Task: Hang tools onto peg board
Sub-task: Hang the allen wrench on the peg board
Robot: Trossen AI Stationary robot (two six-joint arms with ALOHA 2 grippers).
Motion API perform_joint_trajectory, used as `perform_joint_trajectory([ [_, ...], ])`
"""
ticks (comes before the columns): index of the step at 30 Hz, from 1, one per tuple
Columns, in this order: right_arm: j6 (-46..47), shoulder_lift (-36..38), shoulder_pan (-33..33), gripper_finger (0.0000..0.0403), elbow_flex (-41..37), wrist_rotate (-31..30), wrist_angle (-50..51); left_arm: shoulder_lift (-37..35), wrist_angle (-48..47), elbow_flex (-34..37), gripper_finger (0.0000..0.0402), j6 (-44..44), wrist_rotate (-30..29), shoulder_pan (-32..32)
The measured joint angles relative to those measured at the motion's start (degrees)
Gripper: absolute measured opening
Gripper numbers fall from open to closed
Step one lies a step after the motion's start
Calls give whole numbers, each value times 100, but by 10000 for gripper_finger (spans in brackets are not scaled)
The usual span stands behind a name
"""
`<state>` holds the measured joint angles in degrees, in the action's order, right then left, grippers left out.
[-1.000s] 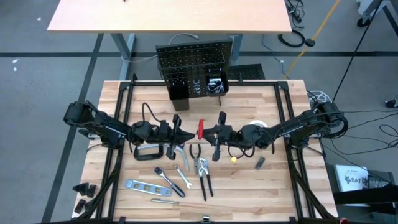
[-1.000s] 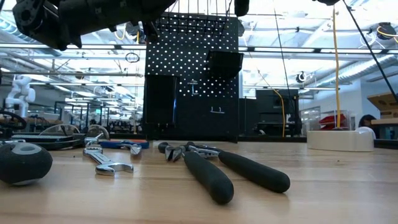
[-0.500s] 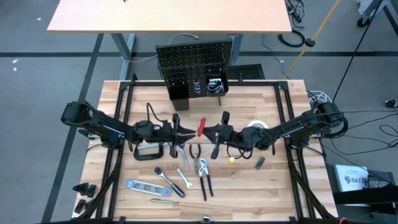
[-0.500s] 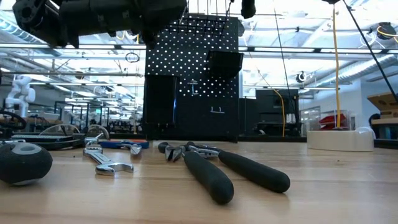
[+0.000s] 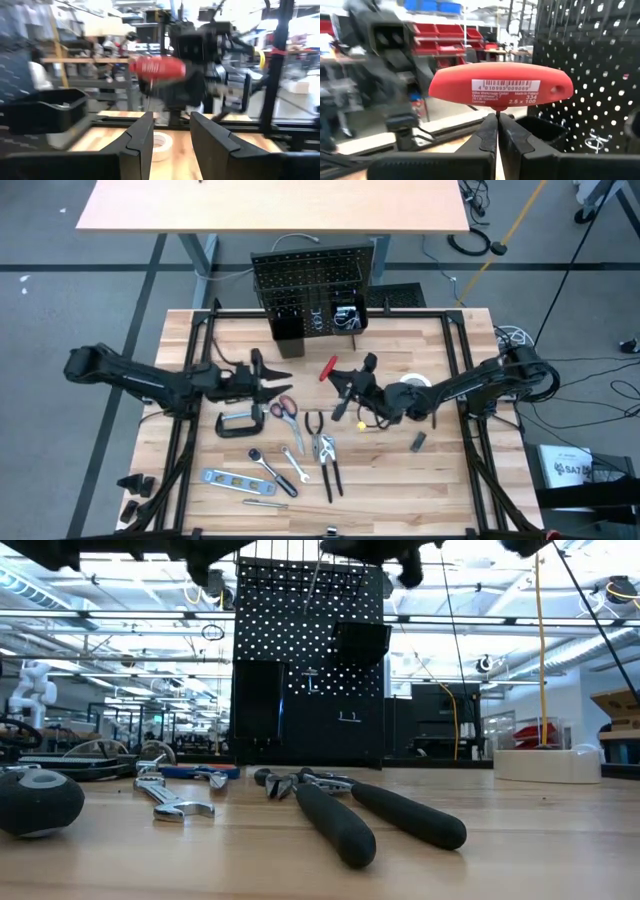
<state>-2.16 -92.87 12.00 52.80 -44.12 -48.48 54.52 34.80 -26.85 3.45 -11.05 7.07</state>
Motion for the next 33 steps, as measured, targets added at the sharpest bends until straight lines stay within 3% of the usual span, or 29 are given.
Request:
perform_joint_trajectory([
  [3, -17, -453, -141, 0, 333, -140, 81, -313, -246, 2, 123, 128, -125, 57],
  [7, -632, -1034, -210, 0, 1066, -877, 352, -538, -495, 4, 123, 182, -145, 64],
  [14, -1205, -1636, -563, 0, 2001, -1186, 520, -570, -608, 4, 123, 236, -143, 64],
  [19, -978, -1810, -864, 0, 2112, -1621, 523, -686, -927, 4, 123, 243, -142, 64],
  [24, -595, -1954, -1113, 0, 2111, -1619, 498, -937, -1195, 4, 123, 185, -136, 64],
  [33, -815, -2038, -1391, 0, 2106, -1744, 277, -1003, -1194, 4, 123, 189, -120, 64],
])
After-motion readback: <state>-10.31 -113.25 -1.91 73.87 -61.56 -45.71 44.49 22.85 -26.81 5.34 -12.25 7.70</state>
